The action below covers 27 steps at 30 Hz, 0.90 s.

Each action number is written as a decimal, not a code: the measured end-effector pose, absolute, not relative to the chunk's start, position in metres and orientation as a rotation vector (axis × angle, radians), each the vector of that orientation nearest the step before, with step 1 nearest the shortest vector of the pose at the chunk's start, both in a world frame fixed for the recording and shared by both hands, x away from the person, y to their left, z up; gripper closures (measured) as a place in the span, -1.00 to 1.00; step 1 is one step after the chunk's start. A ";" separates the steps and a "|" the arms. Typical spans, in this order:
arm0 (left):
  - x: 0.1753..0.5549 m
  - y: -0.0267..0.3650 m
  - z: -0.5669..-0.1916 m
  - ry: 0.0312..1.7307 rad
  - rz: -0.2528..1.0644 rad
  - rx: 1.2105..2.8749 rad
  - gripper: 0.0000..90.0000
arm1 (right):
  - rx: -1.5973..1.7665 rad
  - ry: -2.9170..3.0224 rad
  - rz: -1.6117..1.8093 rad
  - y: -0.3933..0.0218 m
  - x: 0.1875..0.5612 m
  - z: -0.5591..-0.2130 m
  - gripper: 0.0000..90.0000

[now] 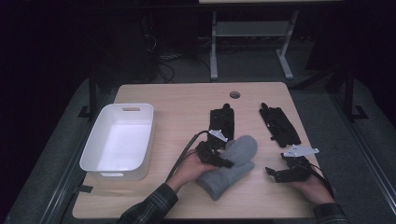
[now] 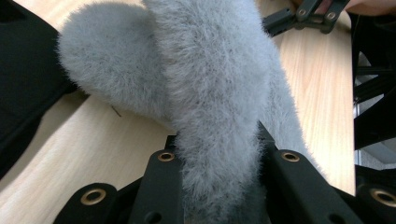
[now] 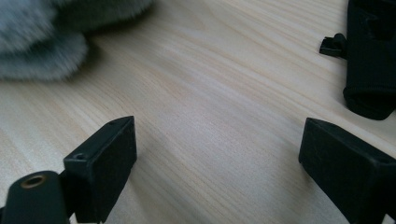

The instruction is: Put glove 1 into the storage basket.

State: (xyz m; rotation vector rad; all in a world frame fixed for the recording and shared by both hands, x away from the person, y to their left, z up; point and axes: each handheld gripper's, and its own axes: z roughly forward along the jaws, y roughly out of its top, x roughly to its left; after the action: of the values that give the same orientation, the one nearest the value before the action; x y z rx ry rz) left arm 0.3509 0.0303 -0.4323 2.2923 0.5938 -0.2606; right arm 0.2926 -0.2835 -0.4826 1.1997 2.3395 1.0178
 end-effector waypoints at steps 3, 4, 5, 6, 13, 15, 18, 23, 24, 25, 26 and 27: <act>0.350 0.036 -0.423 0.593 -0.243 2.279 0.61 | 1.200 2.339 1.018 -0.283 0.293 -0.483 -0.76; 0.350 0.039 -0.418 0.586 -0.230 2.278 0.61 | 1.200 2.339 1.018 -0.283 0.293 -0.483 -0.76; 0.349 0.041 -0.415 0.594 -0.227 2.269 0.61 | 1.200 2.339 1.018 -0.283 0.293 -0.483 -0.76; 0.348 0.043 -0.412 0.591 -0.222 2.269 0.61 | 1.200 2.339 1.018 -0.283 0.293 -0.483 -0.76; 0.348 0.062 -0.391 0.607 -0.166 2.267 0.61 | 1.199 2.338 1.019 -0.283 0.293 -0.483 -0.76; 0.349 0.068 -0.387 0.619 -0.146 2.272 0.61 | 1.198 2.338 1.019 -0.283 0.293 -0.483 -0.76; 0.352 0.077 -0.380 0.637 -0.123 2.275 0.61 | 1.197 2.338 1.019 -0.283 0.293 -0.483 -0.76; 0.356 0.093 -0.366 0.674 -0.087 2.245 0.61 | 1.196 2.338 1.017 -0.284 0.293 -0.483 -0.76; 0.356 0.097 -0.363 0.678 -0.075 2.242 0.61 | 1.195 2.338 1.018 -0.284 0.293 -0.483 -0.76; 0.357 0.101 -0.358 0.687 -0.065 2.234 0.61 | 1.195 2.338 1.018 -0.284 0.293 -0.483 -0.76; 0.358 0.105 -0.354 0.692 -0.054 2.229 0.61 | 1.195 2.338 1.018 -0.284 0.293 -0.483 -0.76; 0.359 0.109 -0.352 0.692 -0.046 2.228 0.61 | 1.195 2.338 1.018 -0.284 0.293 -0.483 -0.76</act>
State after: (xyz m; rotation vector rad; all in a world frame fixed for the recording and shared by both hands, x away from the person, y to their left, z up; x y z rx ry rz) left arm 0.3585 0.1086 -0.3516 2.2280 0.6924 -0.0462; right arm 0.2930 -0.2836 -0.4827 1.1953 2.3384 1.0177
